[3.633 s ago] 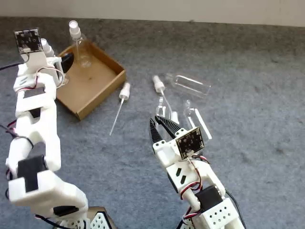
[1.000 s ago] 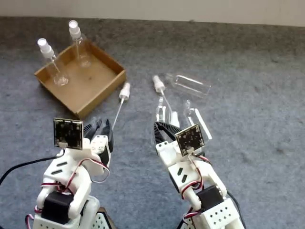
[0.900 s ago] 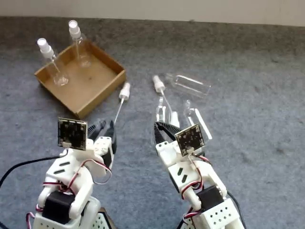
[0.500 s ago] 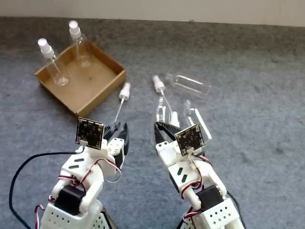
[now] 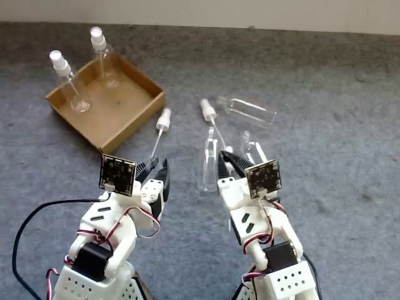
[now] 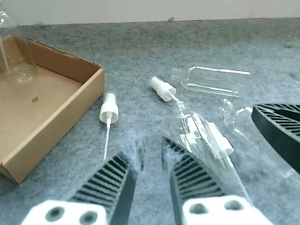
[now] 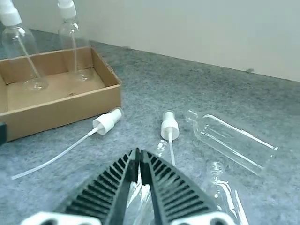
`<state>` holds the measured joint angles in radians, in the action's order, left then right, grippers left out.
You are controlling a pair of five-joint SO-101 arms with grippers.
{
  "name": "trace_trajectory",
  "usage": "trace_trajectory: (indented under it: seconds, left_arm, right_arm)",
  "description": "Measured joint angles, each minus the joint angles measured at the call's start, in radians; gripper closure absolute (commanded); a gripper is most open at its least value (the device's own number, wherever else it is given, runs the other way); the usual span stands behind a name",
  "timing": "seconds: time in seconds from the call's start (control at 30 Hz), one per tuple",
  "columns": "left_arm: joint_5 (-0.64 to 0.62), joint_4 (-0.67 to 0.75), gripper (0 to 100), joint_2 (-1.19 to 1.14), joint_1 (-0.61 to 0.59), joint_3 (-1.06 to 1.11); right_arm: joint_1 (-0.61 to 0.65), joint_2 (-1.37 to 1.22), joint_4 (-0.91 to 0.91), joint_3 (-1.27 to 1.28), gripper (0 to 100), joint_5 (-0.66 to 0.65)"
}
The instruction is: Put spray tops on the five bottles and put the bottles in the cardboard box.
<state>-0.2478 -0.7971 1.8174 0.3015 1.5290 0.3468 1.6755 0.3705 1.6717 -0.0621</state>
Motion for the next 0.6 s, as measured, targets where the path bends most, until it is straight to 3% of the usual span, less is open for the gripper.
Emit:
trace_trajectory:
  seconds: [0.43, 0.6]
  left_arm:
    - [0.000, 0.002, 98, 0.000, 0.000, 0.000]
    - [0.000, 0.002, 98, 0.000, 0.000, 0.000]
  right_arm:
    - [-0.008, 0.000, -0.002, 0.000, 99.3, 0.002]
    - [-0.075, 0.000, -0.002, 0.000, 99.3, 0.002]
